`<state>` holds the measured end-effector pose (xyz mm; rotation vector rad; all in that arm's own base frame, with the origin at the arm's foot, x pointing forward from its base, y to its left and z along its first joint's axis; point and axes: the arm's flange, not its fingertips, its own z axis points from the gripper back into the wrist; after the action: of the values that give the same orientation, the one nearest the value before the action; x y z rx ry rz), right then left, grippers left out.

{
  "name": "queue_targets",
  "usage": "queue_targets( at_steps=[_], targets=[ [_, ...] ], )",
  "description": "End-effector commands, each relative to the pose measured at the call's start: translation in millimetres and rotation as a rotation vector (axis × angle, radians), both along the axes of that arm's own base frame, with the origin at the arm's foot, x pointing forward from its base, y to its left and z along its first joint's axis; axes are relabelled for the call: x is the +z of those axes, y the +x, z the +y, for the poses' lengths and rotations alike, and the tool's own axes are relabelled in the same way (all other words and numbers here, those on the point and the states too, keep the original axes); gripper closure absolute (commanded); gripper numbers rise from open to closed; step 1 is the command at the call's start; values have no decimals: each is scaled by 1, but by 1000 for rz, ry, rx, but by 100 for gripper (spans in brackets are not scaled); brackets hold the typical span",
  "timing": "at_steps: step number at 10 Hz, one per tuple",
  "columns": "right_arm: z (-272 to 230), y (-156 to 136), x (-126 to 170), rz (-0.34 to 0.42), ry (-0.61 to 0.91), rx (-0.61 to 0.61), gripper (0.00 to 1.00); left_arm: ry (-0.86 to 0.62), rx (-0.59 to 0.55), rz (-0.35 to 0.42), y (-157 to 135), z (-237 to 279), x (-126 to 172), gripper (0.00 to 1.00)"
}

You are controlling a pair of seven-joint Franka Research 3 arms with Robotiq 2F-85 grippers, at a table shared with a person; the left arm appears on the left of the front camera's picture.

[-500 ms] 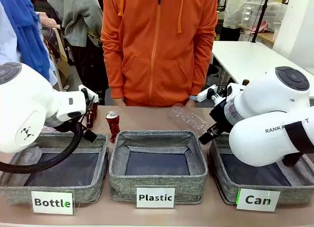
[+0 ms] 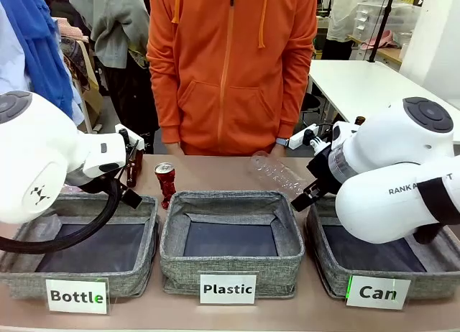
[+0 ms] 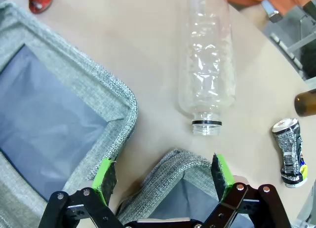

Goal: Sort the can waste into the basket.
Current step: Pick up the can waste from the table and place it in the right Fabric basket.

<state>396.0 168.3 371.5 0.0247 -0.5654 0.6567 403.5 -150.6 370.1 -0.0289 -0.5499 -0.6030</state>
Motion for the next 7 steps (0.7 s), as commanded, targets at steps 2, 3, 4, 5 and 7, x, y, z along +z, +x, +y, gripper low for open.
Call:
queue_targets(
  at_steps=[2,3,4,5,7],
  targets=[
    [0,0,0,0,1,0,0,0,0,0,0,0,0,0],
    [0,0,0,0,1,0,0,0,0,0,0,0,0,0],
    [0,0,0,0,1,0,0,0,0,0,0,0,0,0],
    [0,0,0,0,1,0,0,0,0,0,0,0,0,0],
    [0,0,0,0,1,0,0,0,0,0,0,0,0,0]
  ],
)
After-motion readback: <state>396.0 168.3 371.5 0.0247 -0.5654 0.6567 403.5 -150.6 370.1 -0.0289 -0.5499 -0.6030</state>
